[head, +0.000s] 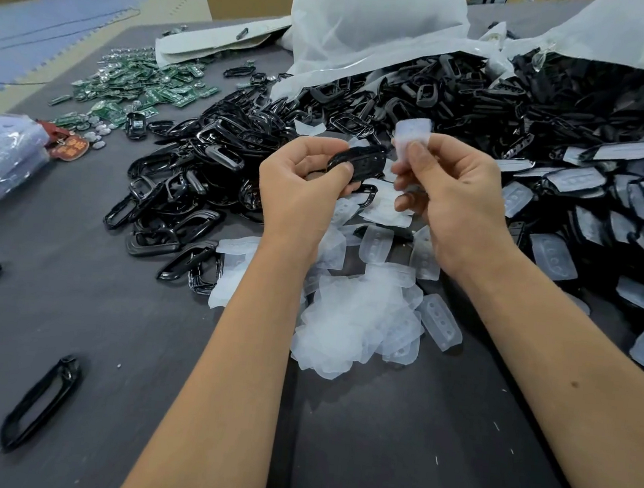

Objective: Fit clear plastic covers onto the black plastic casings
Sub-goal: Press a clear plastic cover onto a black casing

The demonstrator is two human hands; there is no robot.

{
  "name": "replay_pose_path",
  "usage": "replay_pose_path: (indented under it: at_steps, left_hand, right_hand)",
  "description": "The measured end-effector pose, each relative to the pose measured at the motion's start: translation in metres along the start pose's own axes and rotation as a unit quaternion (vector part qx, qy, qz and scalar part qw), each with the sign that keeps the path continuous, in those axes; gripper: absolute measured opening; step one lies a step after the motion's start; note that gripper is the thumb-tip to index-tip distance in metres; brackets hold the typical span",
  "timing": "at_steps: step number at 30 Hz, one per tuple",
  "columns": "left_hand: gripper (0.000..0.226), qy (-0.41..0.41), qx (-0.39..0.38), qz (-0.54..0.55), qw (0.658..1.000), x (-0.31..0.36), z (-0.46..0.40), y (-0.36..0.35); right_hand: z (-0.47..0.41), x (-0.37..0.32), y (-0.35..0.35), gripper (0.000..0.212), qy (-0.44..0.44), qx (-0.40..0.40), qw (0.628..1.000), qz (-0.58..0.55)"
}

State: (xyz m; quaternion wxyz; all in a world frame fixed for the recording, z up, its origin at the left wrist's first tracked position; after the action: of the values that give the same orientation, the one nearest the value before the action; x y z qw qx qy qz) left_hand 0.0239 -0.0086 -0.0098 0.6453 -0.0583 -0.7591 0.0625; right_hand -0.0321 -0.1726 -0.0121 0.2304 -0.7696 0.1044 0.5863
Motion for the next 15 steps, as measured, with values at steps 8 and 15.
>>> replay_pose_path:
  at_steps: [8, 15]
  left_hand:
    - [0.019, -0.021, -0.013, -0.021, 0.999, -0.0033, -0.0010, -0.0010]
    - [0.024, 0.006, -0.040, 0.003, 0.999, -0.0069, -0.0025, -0.0049]
  right_hand:
    - [0.0013, -0.0022, 0.0000, 0.003, 0.063, 0.000, 0.995, 0.081]
    - [0.0004, -0.0024, -0.0002, 0.009, 0.074, 0.003, 0.989, 0.127]
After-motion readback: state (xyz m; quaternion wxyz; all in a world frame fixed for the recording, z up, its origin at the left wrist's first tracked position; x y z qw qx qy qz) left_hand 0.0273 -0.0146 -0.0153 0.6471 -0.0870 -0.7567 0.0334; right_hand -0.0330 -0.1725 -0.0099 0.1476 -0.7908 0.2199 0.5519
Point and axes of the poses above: each hand's wrist, its own z-axis away from the middle knuckle, its own y-axis out of the back of the hand, x = y × z, the point moved 5 cm from there along -z, towards the middle knuckle, and after that the axes turned 5 degrees about x, right-handed, at the moved point
